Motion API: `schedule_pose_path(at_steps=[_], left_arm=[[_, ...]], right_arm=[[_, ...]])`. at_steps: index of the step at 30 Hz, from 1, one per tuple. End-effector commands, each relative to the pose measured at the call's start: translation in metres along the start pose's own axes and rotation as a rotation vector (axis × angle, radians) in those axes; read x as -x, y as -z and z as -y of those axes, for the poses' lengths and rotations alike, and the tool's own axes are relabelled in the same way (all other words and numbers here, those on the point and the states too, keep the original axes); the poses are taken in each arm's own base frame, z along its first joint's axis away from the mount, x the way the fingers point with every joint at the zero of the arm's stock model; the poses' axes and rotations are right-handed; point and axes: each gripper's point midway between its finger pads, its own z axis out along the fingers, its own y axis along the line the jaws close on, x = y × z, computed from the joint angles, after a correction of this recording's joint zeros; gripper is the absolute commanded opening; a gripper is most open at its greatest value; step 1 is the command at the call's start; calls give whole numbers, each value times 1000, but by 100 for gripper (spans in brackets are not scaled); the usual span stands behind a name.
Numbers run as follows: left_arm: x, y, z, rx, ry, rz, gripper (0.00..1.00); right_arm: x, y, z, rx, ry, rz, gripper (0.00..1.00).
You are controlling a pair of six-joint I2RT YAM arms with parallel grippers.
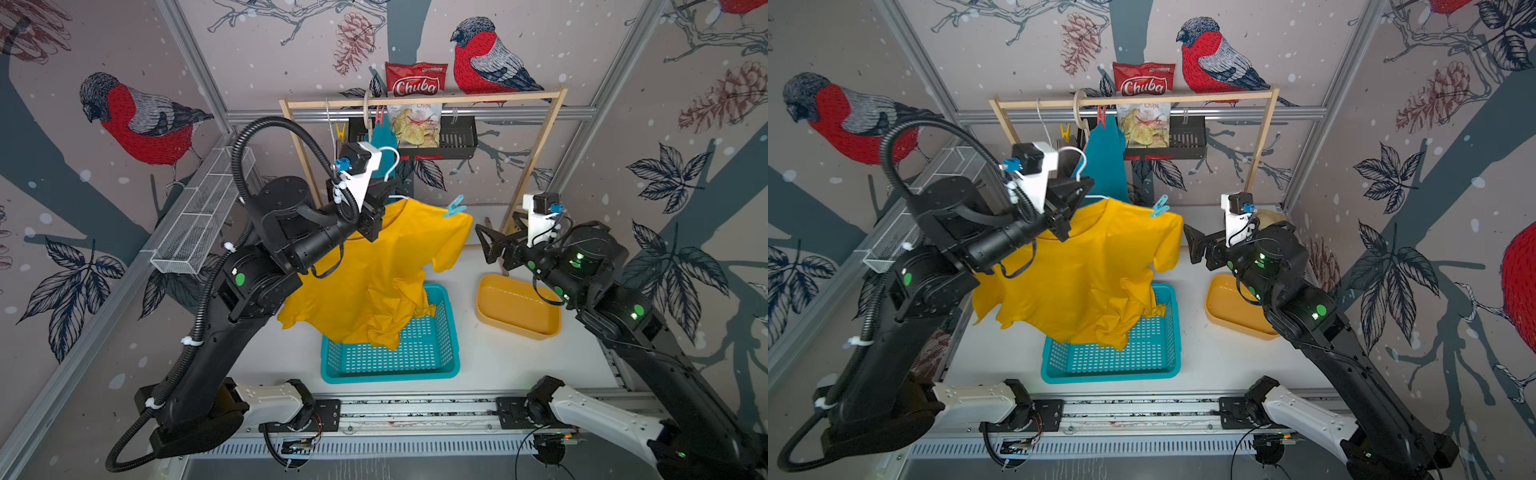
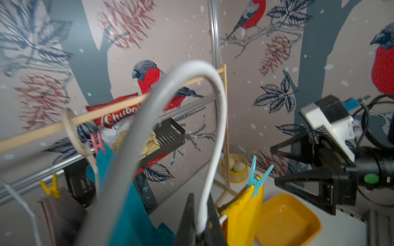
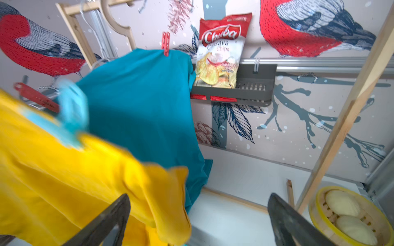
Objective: Remove the clothespins securing t-shirts to the hanger
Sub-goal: Pick up the hanger from the clothes rail.
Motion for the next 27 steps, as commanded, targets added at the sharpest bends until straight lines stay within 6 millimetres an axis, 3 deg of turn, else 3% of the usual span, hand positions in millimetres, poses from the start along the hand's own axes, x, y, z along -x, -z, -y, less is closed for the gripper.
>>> schedule_pose_path(at_steps=[1,8,10,15,19,22,27], left_arm=[[6,-1,9,-61,38,61,0],[-30,-8,6,-112,128,53,0],[-41,-7,13,-168,147,81,0],[-36,-14,9,-157,128,96,0],[-62,-28,12,-167,95,27,0],[-69,-25,11,-156,79,32,0],[-85,-22,15,-168,63,14,0]], right_arm=[[8,2,-14,77,43,-1,100],[19,6,-29,163,44,19,100],[16,10,-41,236,38,17,100],[27,6,-58,329,40,52,100],[19,2,-54,308,37,65,100],[9,0,-46,265,39,59,100],[-12,-8,-51,292,57,-11,100]])
